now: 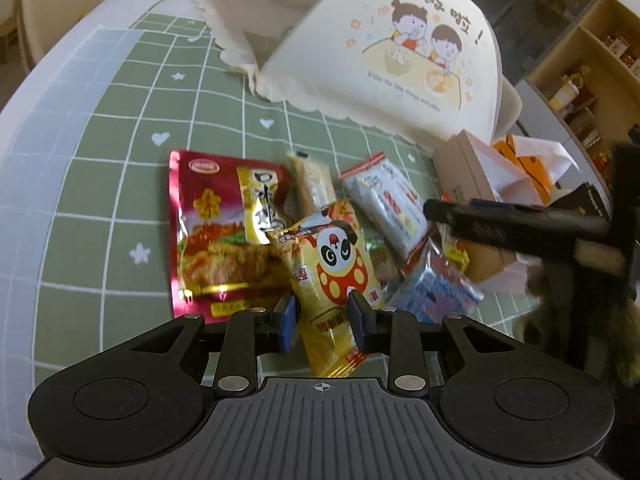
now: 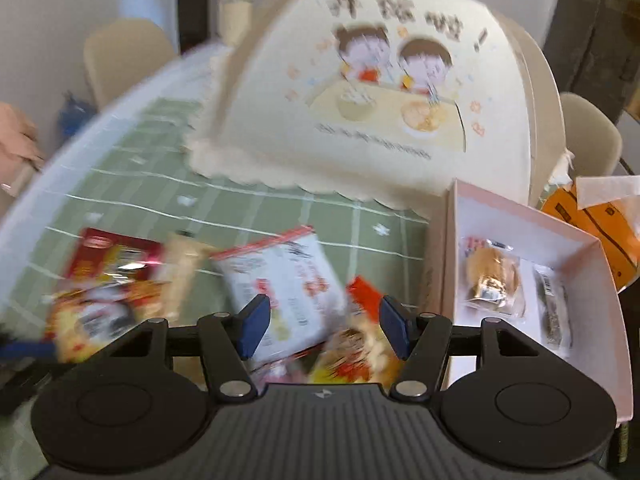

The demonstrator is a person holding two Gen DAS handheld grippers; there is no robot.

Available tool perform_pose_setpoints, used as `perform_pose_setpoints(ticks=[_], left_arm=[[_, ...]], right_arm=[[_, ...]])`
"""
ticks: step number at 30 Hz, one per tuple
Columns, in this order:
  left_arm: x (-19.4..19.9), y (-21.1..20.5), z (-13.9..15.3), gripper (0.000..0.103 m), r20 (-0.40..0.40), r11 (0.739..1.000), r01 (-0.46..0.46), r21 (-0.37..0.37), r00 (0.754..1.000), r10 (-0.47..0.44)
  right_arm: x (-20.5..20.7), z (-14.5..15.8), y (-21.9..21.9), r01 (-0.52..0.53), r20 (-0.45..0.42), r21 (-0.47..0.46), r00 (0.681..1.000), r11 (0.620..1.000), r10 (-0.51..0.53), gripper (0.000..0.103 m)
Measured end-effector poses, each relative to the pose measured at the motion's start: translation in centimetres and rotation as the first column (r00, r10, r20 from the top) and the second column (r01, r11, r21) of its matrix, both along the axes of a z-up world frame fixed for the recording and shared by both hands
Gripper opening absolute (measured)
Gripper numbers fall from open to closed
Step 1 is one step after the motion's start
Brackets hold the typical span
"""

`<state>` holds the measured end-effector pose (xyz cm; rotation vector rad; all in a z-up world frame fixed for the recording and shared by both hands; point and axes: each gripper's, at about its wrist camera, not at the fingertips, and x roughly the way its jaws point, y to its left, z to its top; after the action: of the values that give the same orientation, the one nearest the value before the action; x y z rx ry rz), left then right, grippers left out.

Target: Organize snacks

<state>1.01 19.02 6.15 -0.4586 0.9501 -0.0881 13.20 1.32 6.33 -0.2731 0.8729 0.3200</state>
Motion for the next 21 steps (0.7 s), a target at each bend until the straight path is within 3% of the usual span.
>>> perform_pose_setpoints(ticks=[1,2,9,14,18,21], left_arm=[[-0.2,-0.2,0.0,0.032,-0.001,1.000,-0.001,0.010,1.000,0.001],[-0.3,-0.3,0.1,0.032,0.003,1.000,-0.001,0.019,1.000,0.000],[-0.2,-0.8,1.6,0.033,0.057,0.998,-0.030,0.047,0.998,0.027],[-0.5,-1.2,4.2,0.033,0.154,0.998,-0.054,0.039,0.987,0.047],[0.5,-3.8,4.8,0.033,0.127,0.998,0.067,-0.006,0.990,-0.066],[0.6,-7.2,4.3,0.033,0.099,0.979,0.200,0.035,0.974,-0.202]], right_arm=[[0.3,-0.3,-0.4,0.016,-0.041,0.004,0.999,1.000,-0.016,0.029],[0.2,-0.4,-1.1,0.032,-0.083,0.030,0.996,0.999,-0.029,0.026],[-3.3,-0.1,-5.5,0.075,-0.250,0.256,0.968,0.964,-0.009,0.026],[-6.8,-1.3,-9.3,0.102,-0.317,0.301,0.948,0.948,-0.002,0.026],[-8.3,-1.8,-13.6,0.192,-0.307,0.262,0.946,0.946,-0.107,0.026],[-8.4,-1.3,-15.4,0.223,-0.285,0.258,0.947,0.940,-0.147,0.027]])
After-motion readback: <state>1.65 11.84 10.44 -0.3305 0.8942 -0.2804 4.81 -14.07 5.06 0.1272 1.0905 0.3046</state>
